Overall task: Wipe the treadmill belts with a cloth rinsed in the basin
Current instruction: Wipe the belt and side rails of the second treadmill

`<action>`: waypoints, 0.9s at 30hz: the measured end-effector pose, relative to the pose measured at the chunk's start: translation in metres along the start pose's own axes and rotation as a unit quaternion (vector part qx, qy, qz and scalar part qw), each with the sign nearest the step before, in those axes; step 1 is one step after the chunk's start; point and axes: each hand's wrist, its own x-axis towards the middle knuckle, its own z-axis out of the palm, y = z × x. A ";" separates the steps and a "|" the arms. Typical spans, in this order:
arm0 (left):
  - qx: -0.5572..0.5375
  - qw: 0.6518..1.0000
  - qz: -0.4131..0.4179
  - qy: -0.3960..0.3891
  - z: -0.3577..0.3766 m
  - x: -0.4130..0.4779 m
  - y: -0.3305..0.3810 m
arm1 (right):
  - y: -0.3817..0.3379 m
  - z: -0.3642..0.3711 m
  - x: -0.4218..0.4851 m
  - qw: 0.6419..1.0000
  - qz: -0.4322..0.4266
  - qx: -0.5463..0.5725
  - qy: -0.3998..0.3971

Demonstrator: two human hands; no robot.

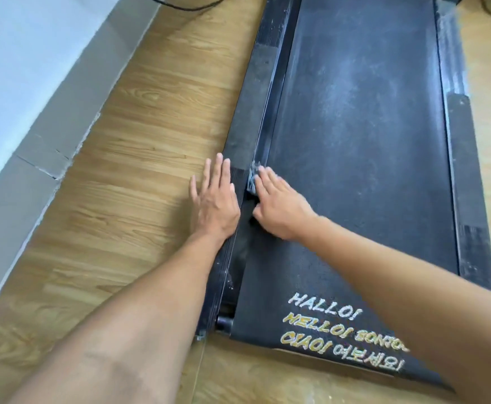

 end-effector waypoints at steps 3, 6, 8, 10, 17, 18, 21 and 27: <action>0.004 0.999 -0.026 0.025 0.002 0.000 0.000 | 0.035 -0.029 0.066 0.999 0.044 -0.013 0.008; -0.039 0.999 -0.023 0.015 0.003 0.002 -0.005 | 0.029 -0.020 0.072 0.998 0.058 0.006 0.032; -0.076 0.997 -0.025 0.011 0.001 0.003 -0.010 | 0.004 0.004 0.032 0.998 0.044 0.036 0.036; -0.091 0.996 -0.024 0.004 -0.001 0.002 -0.014 | -0.031 0.036 -0.027 0.997 0.013 0.067 0.026; -0.079 0.997 -0.019 -0.018 -0.013 -0.005 -0.004 | -0.118 0.117 -0.184 0.993 -0.118 0.020 0.000; -0.076 0.997 -0.021 -0.018 -0.012 -0.005 -0.004 | -0.113 0.118 -0.181 0.992 -0.128 0.010 0.009; -0.075 0.997 -0.025 -0.015 -0.011 -0.003 -0.003 | -0.086 0.108 -0.156 0.988 -0.151 -0.006 0.015; -0.078 0.996 -0.031 -0.012 -0.006 0.000 -0.007 | -0.048 0.062 -0.062 0.998 -0.047 0.000 0.042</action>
